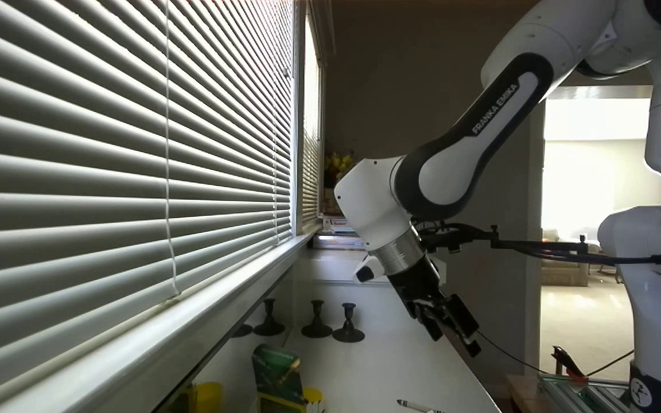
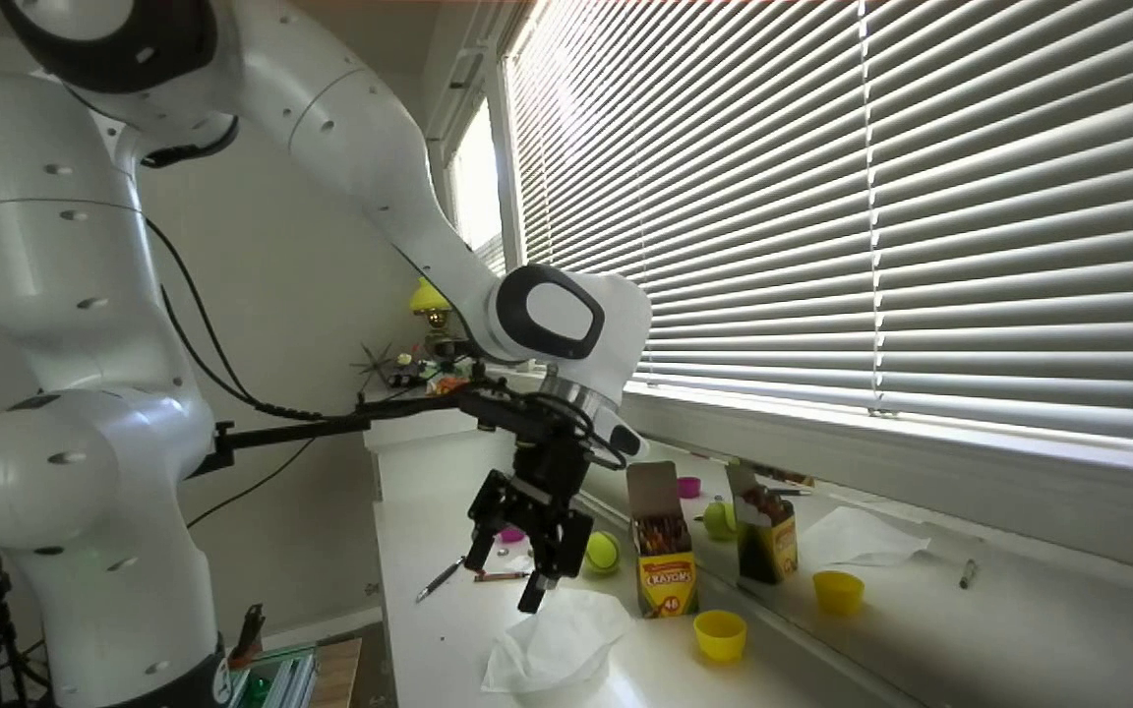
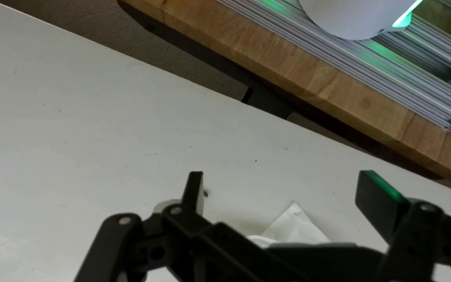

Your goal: Turn the white paper over

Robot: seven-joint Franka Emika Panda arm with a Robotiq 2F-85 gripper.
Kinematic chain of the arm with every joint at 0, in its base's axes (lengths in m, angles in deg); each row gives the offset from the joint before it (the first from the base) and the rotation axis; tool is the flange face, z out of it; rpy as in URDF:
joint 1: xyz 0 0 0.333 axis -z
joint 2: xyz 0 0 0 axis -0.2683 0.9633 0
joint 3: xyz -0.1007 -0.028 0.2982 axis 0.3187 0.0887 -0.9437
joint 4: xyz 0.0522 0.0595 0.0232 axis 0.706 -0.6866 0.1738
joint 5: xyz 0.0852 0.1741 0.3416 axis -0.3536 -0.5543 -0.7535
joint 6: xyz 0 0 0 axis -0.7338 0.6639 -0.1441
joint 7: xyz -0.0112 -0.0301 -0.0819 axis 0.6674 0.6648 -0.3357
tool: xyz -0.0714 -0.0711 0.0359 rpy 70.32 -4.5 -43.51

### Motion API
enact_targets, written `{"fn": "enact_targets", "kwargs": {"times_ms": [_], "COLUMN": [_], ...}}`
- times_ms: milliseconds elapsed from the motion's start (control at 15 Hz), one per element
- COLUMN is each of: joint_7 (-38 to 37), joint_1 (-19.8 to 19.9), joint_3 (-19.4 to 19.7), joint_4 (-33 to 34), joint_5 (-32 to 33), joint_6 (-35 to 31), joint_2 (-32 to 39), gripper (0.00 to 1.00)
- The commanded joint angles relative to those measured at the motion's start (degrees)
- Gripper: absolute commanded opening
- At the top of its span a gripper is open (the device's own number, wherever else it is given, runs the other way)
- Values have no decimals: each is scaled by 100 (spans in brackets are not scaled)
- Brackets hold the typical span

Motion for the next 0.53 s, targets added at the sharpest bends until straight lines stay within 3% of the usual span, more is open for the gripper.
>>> {"fn": "enact_targets", "kwargs": {"times_ms": [0,133,333,467], "joint_7": [860,1279,1319,988], "joint_1": [169,253,331,360], "joint_3": [16,-20,-74,-84], "joint_4": [282,394,545,480], "joint_5": [-318,-484,-657,-757], "joint_6": [-67,-60,-159,-750], "joint_2": [630,858,1049,995], "gripper": [100,100,100,100]}}
